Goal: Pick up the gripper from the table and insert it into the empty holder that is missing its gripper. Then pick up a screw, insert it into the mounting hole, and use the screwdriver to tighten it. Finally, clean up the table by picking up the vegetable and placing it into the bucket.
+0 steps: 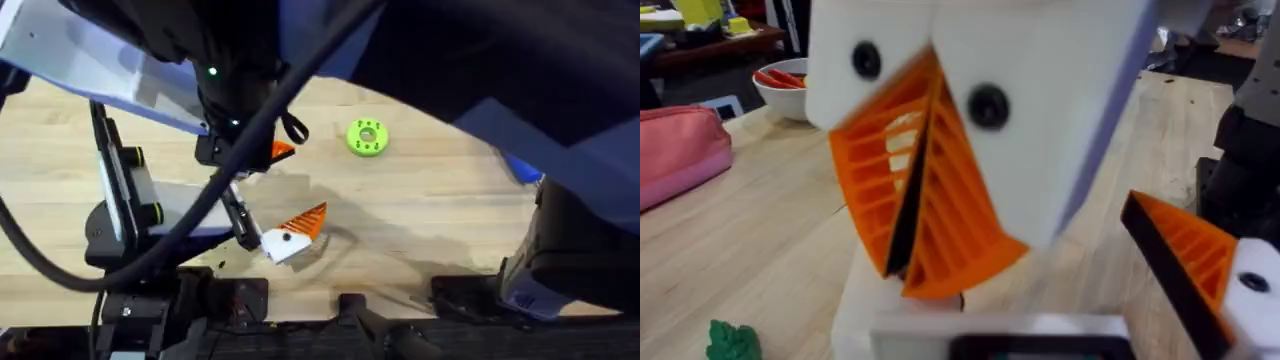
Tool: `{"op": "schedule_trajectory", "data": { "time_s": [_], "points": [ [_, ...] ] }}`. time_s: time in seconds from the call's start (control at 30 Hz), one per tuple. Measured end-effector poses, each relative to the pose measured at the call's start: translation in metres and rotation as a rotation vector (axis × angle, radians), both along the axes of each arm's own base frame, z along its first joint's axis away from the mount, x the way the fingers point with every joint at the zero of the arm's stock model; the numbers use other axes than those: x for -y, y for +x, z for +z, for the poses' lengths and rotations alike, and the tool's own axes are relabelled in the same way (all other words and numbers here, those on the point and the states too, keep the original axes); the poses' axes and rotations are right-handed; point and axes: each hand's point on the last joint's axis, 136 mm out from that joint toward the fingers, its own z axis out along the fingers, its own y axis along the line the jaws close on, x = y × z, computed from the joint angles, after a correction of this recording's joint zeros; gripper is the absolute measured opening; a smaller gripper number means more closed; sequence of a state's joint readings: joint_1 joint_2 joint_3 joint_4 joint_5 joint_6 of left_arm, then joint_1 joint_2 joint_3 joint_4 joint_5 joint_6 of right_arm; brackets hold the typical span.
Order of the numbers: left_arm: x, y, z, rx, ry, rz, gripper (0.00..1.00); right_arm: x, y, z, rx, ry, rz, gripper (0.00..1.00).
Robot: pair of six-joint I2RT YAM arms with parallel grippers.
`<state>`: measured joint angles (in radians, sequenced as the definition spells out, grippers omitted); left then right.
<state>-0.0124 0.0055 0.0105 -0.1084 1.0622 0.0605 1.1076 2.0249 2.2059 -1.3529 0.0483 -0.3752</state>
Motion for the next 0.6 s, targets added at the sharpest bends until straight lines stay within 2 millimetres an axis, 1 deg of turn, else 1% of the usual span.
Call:
{"op": "schedule_trajectory", "data": {
  "time_s": [0.2, 0.23, 0.33, 0.43, 0.47, 0.6],
  "points": [
    [0.000, 0.000, 0.000, 0.001, 0.000, 0.000, 0.985, -0.002, 0.001, 0.001, 0.005, 0.010, -0.001, 0.005],
    [0.000, 0.000, 0.000, 0.001, 0.000, 0.000, 0.985, -0.002, 0.001, 0.001, 0.005, 0.010, -0.001, 0.035],
    [0.000, 0.000, 0.000, 0.000, 0.000, 0.000, 0.985, -0.001, 0.005, 0.001, 0.016, 0.006, -0.009, 0.457],
    [0.000, 0.000, 0.000, -0.002, -0.001, -0.001, 0.985, 0.005, 0.017, 0.003, 0.038, 0.004, -0.036, 0.876],
    [0.000, 0.000, 0.000, -0.001, 0.000, -0.001, 0.985, 0.006, 0.021, 0.004, 0.040, 0.007, -0.043, 0.918],
    [0.000, 0.000, 0.000, -0.001, 0.000, -0.001, 0.985, 0.007, 0.023, 0.004, 0.036, 0.009, -0.052, 0.934]
  ]
}}
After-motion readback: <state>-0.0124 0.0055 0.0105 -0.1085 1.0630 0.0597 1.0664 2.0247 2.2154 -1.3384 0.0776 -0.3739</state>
